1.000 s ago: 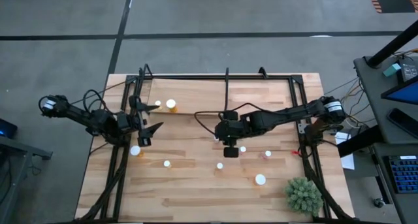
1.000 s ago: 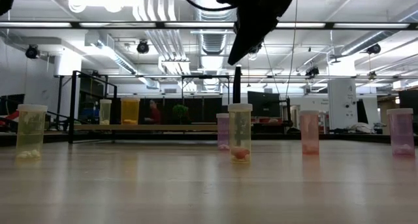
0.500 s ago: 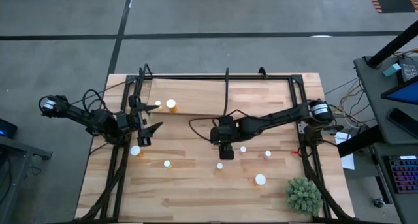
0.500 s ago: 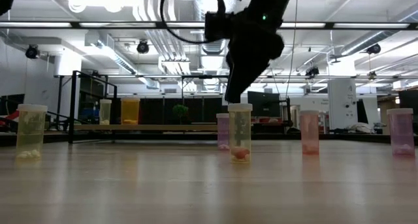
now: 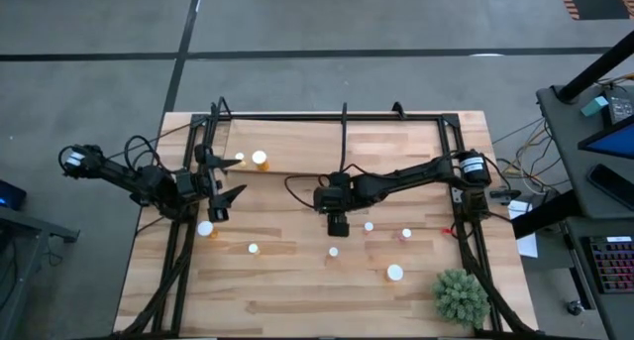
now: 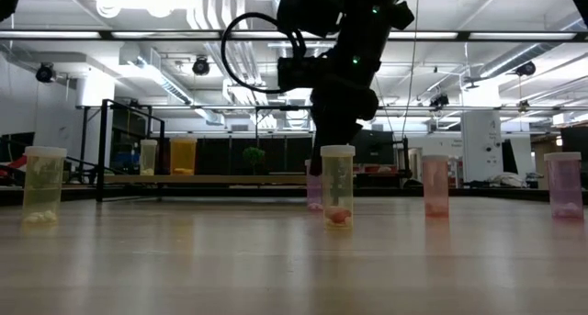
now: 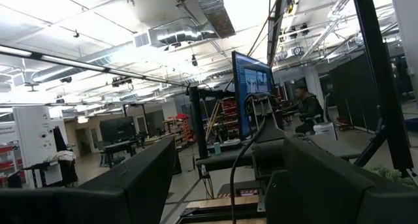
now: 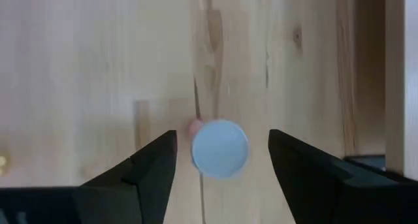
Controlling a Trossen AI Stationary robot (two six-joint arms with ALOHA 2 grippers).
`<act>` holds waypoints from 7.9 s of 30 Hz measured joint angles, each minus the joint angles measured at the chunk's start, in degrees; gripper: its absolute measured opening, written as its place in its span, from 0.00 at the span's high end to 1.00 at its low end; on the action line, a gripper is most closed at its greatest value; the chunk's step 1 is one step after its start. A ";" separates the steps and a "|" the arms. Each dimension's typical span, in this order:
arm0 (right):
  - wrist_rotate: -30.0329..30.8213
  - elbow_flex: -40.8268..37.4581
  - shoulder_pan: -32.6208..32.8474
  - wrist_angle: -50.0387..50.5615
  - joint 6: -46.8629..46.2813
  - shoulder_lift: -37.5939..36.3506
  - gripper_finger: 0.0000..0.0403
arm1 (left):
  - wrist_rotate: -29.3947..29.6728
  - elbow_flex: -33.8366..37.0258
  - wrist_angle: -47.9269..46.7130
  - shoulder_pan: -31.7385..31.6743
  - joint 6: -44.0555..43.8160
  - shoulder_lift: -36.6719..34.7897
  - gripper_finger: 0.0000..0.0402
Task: Pick and place medicine bottles onto shelf by color
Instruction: Put the top left purple pill bottle on the shelf, then put the right yellow pill bottle on the shelf
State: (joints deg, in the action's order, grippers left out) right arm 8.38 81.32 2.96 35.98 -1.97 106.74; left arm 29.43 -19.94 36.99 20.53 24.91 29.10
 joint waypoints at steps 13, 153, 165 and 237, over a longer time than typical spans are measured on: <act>-2.72 0.00 0.00 -0.38 -0.08 -0.02 0.70 | 0.00 0.00 -0.04 0.00 0.00 0.00 0.33; -6.29 -12.24 14.67 -16.09 -5.13 -11.75 0.39 | 0.00 0.11 0.07 0.02 -0.48 -0.74 0.33; -6.88 -14.62 14.67 -19.85 -7.06 -11.62 0.40 | 0.00 0.11 0.04 0.01 -0.48 -0.72 0.33; -11.43 -23.39 13.62 -37.37 -10.97 -8.41 0.55 | 0.00 0.11 0.33 0.02 -0.48 -0.81 0.33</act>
State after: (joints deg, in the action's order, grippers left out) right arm -3.05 57.93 16.58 -1.39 -12.94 98.32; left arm 29.43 -19.84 37.32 20.56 24.43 28.29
